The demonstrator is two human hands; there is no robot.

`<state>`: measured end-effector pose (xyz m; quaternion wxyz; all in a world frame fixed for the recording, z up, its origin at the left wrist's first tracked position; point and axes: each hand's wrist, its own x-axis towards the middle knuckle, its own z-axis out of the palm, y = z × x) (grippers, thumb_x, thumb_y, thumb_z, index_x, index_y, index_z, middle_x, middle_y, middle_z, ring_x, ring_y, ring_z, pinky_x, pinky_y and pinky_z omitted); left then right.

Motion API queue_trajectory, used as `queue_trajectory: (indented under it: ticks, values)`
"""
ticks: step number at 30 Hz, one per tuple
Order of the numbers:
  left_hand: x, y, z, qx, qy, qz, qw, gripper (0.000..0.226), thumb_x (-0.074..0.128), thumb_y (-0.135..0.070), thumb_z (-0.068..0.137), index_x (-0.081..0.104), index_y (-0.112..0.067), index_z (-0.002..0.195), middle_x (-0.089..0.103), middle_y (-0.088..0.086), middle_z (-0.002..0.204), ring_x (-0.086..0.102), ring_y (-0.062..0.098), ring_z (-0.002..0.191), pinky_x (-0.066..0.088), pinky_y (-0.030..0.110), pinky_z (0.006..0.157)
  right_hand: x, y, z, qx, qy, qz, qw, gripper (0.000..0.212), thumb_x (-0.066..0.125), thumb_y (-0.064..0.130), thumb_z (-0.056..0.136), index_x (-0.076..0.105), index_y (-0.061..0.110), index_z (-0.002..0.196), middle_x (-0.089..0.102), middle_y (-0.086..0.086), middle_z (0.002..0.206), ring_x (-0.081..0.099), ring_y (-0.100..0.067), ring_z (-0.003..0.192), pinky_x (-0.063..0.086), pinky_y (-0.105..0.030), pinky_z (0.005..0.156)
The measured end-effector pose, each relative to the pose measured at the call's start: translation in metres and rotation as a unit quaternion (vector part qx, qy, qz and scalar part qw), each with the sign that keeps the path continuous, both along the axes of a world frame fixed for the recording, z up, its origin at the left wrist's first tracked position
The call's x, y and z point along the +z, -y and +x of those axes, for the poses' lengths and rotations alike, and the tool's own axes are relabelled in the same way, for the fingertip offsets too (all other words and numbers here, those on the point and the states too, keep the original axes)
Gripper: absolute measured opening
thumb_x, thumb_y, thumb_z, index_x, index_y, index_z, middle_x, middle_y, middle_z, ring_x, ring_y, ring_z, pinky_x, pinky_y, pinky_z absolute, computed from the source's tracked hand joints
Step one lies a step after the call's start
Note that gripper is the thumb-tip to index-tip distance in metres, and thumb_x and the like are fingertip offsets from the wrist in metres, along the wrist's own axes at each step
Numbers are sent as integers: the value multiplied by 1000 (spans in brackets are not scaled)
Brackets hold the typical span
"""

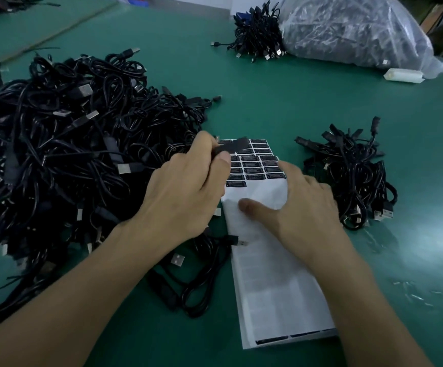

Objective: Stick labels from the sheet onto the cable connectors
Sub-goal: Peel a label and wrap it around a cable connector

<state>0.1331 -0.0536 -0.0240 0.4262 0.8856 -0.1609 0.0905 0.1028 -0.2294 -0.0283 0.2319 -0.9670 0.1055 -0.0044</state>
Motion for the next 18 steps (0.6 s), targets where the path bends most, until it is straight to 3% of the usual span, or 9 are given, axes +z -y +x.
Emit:
queue_trajectory:
  ticks: [4, 8, 10, 12, 15, 18]
  values:
    - [-2, 1, 0, 10, -15, -17, 1000, 34, 26, -53, 95, 43, -24, 90, 69, -3, 73, 65, 20, 67, 53, 51, 70, 5, 2, 0, -11, 28, 70, 997, 87, 77, 62, 73, 41, 31, 146, 54, -2, 142, 43, -29, 133, 37, -51, 110]
    - [-5, 2, 1, 10, -29, -54, 998, 28, 32, -52, 96, 45, -28, 91, 71, -13, 81, 65, 11, 70, 53, 47, 73, 3, 3, 1, -6, 100, 87, 991, 86, 87, 38, 73, 40, 35, 146, 51, 1, 139, 44, -22, 130, 37, -45, 111]
    - [-6, 2, 2, 6, -28, -59, 998, 23, 40, -52, 94, 43, -30, 90, 71, -9, 80, 65, 11, 69, 54, 47, 70, 3, 4, 1, -13, 136, 145, 980, 90, 90, 29, 72, 39, 38, 145, 56, 10, 119, 54, -10, 110, 47, -29, 94]
    - [-7, 3, 2, 5, -18, -49, 999, 26, 57, -49, 90, 37, -34, 85, 70, -12, 80, 61, 6, 65, 52, 39, 64, 4, 6, 1, -30, 144, 204, 968, 94, 91, 28, 68, 38, 41, 145, 59, 16, 99, 57, 1, 91, 46, -19, 78]
    - [-8, 3, 2, 1, -17, -3, 1000, 36, 73, -38, 82, 38, -33, 87, 70, -25, 83, 60, -2, 67, 47, 31, 62, 3, 8, 3, -34, 103, 349, 931, 90, 89, 19, 67, 42, 41, 141, 74, 3, 93, 72, -16, 85, 58, -38, 76]
    - [-8, 4, 1, -3, -20, 27, 999, 41, 77, -40, 76, 42, -29, 93, 69, -31, 84, 61, -5, 68, 47, 29, 61, 6, 10, 4, 2, 47, 454, 890, 63, 78, 3, 79, 53, 38, 126, 78, -4, 87, 76, -26, 76, 60, -42, 70]
